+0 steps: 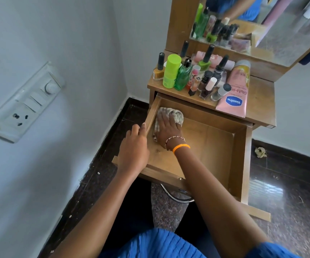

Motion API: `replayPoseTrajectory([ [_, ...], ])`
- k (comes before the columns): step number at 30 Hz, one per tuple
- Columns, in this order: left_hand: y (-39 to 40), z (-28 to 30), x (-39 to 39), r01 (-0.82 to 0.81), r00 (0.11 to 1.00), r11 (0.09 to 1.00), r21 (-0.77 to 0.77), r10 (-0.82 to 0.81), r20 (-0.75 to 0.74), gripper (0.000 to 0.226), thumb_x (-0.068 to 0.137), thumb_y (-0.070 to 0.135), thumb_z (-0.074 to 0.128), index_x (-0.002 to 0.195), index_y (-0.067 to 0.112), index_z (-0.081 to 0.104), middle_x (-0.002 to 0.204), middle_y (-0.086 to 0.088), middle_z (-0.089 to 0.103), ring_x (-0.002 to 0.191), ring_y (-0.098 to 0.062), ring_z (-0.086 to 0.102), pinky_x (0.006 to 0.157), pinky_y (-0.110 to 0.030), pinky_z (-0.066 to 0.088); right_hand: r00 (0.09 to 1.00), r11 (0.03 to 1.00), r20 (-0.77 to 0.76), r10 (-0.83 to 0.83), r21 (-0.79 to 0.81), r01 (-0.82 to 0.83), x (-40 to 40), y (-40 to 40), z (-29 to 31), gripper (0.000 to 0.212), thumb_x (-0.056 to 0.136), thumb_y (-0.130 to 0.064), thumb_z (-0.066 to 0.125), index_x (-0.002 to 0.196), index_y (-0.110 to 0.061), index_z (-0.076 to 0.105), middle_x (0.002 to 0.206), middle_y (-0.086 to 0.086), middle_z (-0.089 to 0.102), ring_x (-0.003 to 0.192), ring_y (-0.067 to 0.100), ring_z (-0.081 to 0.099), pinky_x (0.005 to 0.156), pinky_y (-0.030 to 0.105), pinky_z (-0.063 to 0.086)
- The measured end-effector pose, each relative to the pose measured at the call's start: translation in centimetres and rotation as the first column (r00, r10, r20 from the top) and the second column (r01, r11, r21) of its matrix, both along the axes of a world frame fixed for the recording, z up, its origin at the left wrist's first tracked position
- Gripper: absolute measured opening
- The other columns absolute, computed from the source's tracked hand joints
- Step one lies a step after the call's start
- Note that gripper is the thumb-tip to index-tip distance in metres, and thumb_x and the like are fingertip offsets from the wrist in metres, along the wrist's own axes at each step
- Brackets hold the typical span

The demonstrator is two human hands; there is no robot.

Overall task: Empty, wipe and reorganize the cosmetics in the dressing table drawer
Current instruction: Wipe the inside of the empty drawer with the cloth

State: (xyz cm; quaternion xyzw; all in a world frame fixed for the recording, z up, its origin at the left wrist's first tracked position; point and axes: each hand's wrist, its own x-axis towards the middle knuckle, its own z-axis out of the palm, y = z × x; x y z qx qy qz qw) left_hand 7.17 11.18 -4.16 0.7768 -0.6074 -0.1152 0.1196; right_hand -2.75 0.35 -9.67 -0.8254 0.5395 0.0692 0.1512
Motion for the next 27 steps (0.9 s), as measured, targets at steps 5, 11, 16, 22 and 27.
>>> replayPoseTrajectory([
  [5,-0.1,-0.2,0.1,0.004,1.0,1.0,-0.003,-0.004,-0.018,0.065,0.089,0.001,0.046,0.147,0.011,0.02,0.128,-0.004,0.042,0.102,-0.017,0.049,0.069,-0.024,0.039,0.998,0.996,-0.062,0.027,0.089,-0.022,-5.7,-1.4,0.8,0.07,0.093,-0.028,0.041,0.15,-0.021,0.001,0.159,-0.009,-0.004,0.147,0.019,-0.003,0.116,0.051,0.019],
  [11,-0.1,0.1,-0.3,-0.002,1.0,1.0,0.002,0.002,-0.026,0.063,0.089,0.0,0.045,0.147,0.01,0.021,0.131,-0.007,0.04,0.105,-0.019,0.049,0.071,-0.025,0.043,0.908,0.933,-0.213,-0.361,-0.081,0.352,-14.4,0.5,-0.2,0.07,0.09,-0.001,0.041,0.149,-0.018,0.006,0.156,0.006,0.007,0.144,0.037,0.004,0.098,0.056,0.043],
  [16,-0.1,0.2,-0.1,-0.005,1.0,1.0,0.013,0.005,-0.027,0.061,0.091,0.001,0.043,0.147,0.012,0.022,0.131,-0.005,0.041,0.101,-0.018,0.051,0.065,-0.024,0.039,0.823,0.84,-0.172,-0.541,-0.146,0.522,-13.1,0.6,0.5,0.054,0.095,0.005,0.032,0.146,-0.002,0.013,0.152,0.019,0.016,0.138,0.042,0.023,0.098,0.052,0.042],
  [22,0.3,0.0,0.3,-0.015,0.998,1.0,0.019,0.016,-0.053,0.064,0.089,0.0,0.043,0.147,0.015,0.022,0.129,-0.003,0.041,0.096,-0.018,0.051,0.064,-0.026,0.04,0.714,0.752,-0.236,-0.659,-0.195,0.63,-12.6,0.7,2.8,0.049,0.082,-0.007,0.065,0.127,0.0,0.046,0.13,0.022,0.046,0.122,0.033,0.047,0.081,0.043,0.053],
  [27,0.3,0.0,0.3,-0.01,0.998,1.0,0.016,0.011,-0.067,0.063,0.089,-0.001,0.042,0.147,0.014,0.023,0.126,-0.004,0.042,0.094,-0.018,0.051,0.062,-0.026,0.039,0.777,0.885,-0.55,-0.306,0.137,0.445,-13.0,5.7,3.7,0.07,0.094,-0.023,0.047,0.148,-0.008,0.004,0.152,0.016,0.011,0.134,0.036,0.029,0.107,0.039,0.035],
])
